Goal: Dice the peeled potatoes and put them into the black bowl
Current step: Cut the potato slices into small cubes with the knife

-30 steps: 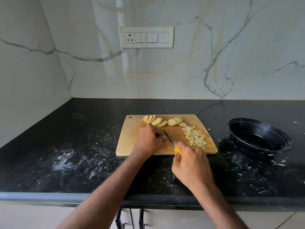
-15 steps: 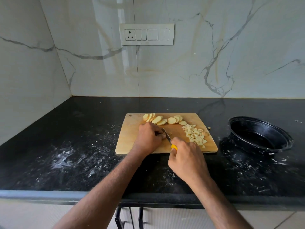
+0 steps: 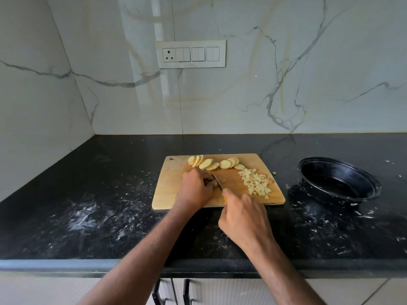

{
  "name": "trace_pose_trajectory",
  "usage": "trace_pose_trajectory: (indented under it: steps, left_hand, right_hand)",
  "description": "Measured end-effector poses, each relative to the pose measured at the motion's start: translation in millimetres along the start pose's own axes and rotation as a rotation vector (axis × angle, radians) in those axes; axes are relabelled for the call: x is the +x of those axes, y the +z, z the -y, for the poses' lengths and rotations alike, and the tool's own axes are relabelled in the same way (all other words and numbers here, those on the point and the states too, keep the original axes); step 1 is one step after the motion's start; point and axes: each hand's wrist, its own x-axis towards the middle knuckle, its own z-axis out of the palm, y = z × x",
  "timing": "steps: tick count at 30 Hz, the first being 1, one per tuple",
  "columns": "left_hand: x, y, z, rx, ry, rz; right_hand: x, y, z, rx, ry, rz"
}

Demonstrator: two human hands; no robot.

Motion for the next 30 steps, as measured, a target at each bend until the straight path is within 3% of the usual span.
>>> trace_pose_trajectory:
  steps: [14,30]
  left_hand:
    - [5.1,1.2,4.1,0.038,-0.035,0.0]
    - [8.1,2.7,7.6,0.015,-0.107,-0.011]
  right_hand:
    - [-8.5,-0.1,-9.4,0.051,0.139,-0.204]
    - [-6.6,4.8,-8.1,0.019,0.063,-0.155]
